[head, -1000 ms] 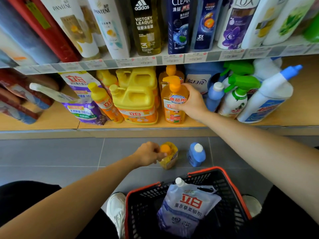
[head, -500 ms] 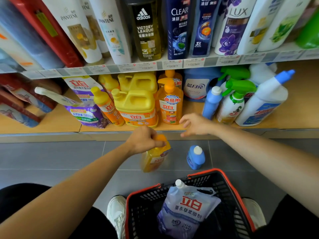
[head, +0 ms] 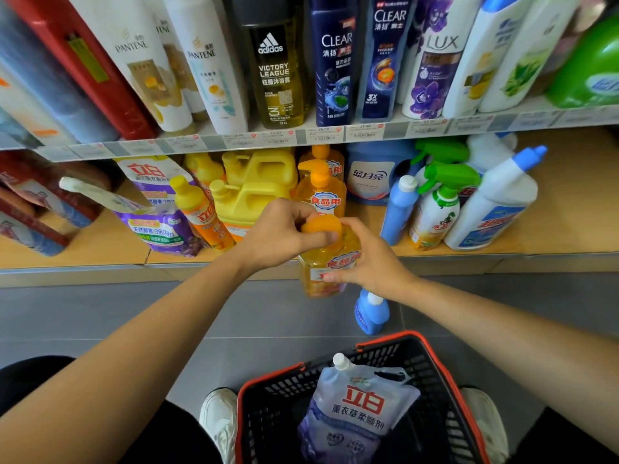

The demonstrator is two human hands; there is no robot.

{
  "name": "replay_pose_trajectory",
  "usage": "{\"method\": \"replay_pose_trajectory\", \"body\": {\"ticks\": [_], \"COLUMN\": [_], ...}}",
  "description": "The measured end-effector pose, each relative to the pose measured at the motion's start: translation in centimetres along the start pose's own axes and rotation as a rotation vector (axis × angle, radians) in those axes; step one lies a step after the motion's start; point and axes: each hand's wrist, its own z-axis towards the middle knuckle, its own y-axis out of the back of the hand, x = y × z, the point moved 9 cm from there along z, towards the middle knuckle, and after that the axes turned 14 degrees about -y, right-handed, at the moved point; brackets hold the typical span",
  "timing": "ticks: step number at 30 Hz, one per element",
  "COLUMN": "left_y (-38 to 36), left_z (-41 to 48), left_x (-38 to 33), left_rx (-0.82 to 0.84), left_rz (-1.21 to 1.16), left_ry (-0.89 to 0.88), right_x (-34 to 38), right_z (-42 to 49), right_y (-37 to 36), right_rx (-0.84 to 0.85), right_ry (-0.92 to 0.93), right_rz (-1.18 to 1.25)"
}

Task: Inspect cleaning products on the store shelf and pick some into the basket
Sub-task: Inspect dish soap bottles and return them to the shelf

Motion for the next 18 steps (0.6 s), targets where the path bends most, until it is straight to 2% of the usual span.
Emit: {"method": "replay_pose_trajectory", "body": {"ticks": [2, 4, 7, 10, 13, 18], "left_y": [0.4, 1.5, 4.0, 5.3, 5.0, 4.7], "left_z": [0.3, 0.2, -0.1, -0.4, -0.8, -1.3], "left_x": [-0.8, -0.7, 0.0, 3.1, 6.0, 6.5], "left_rx": [0.051, 0.088, 0.012, -0.026, 0.0, -0.048], "left_rz": [0.128, 0.354, 0.657, 0.897, 0.941, 0.907], "left_ry": [-0.057, -0.109, -0.208, -0.122, -0.017, -0.066], "right_x": [0.1, 0.0, 0.1, 0.4, 0.7, 0.5], "right_z": [0.1, 0.4, 1.2, 2.6, 4.2, 6.2], "right_y": [0.5, 1.0, 2.0, 2.9, 3.5, 3.1], "right_rx": [-0.028, -0.053, -0.11, -0.159, -0.175, -0.22], "right_ry": [-0.014, -0.025, -0.045, -0.061, -0.068, -0.061], "right_rz": [0.012, 0.006, -0.02, -0.037, -0.024, -0.055]}}
